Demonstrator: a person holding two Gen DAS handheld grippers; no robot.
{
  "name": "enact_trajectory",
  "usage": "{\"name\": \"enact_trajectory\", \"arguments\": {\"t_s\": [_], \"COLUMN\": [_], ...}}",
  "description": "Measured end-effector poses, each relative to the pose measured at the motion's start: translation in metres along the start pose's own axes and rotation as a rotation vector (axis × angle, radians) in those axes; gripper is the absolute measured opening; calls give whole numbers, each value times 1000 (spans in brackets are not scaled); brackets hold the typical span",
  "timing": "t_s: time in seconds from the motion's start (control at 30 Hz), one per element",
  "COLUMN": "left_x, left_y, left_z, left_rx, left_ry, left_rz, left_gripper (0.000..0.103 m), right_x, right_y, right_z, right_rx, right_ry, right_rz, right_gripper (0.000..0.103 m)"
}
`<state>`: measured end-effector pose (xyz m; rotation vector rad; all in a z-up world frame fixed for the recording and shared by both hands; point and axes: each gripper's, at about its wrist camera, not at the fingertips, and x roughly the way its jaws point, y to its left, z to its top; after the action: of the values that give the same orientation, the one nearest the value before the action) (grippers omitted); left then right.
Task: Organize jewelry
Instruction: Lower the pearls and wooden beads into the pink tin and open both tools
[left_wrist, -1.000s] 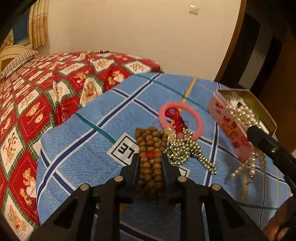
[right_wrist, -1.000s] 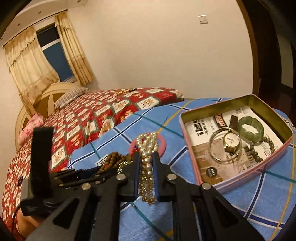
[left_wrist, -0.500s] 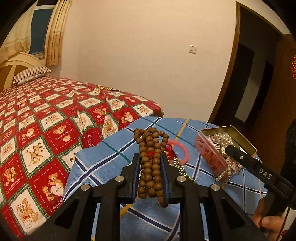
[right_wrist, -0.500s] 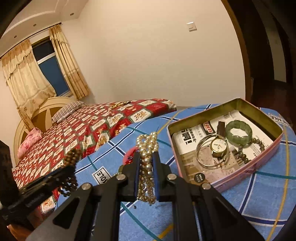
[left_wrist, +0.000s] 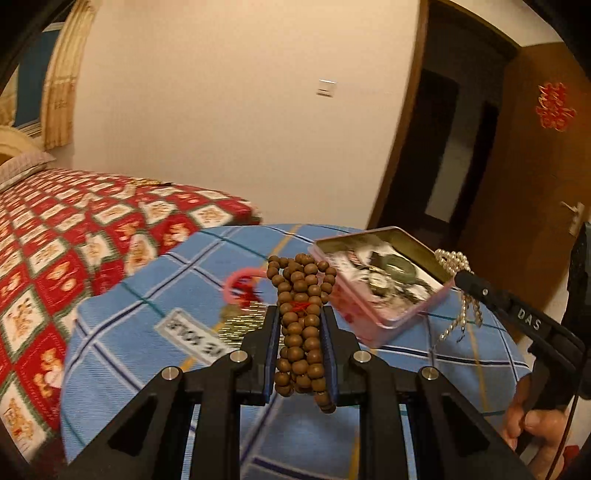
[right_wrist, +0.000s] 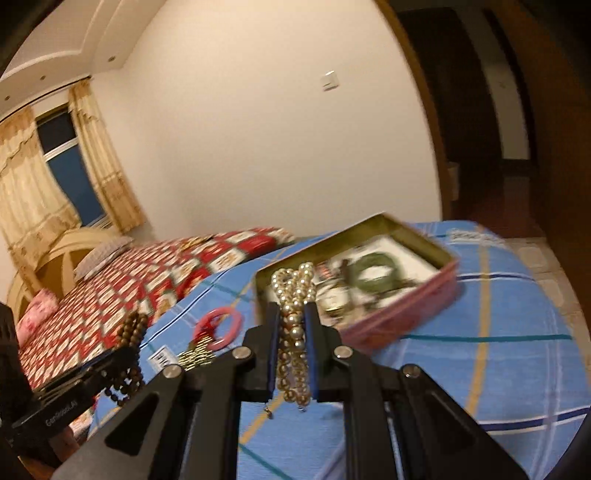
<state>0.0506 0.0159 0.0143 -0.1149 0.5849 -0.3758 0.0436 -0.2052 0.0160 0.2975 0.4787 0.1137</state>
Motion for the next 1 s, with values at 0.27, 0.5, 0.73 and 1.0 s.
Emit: {"name": "enact_trajectory", "arguments": {"t_s": [0.27,0.5,0.73,1.0], "left_x": [28,66,118,149], "left_y": [-36,-62,-84,-96], "left_z": [15,40,46,41], "left_rx": [52,33,23,54], "left_ry": [4,-21,31,78], "left_rz": [-68,-108,-88,-55], "left_gripper": [21,21,21,21], "right_x": [-8,13,63,86], "right_y": [-39,-50,-66,-80], "right_z": [15,46,54,49], "right_rx": [17,28,63,53], "right_ry": [-24,-56,-1,83], "right_rz": [-109,-115,-106,-91], "right_gripper": [16,16,16,16]}}
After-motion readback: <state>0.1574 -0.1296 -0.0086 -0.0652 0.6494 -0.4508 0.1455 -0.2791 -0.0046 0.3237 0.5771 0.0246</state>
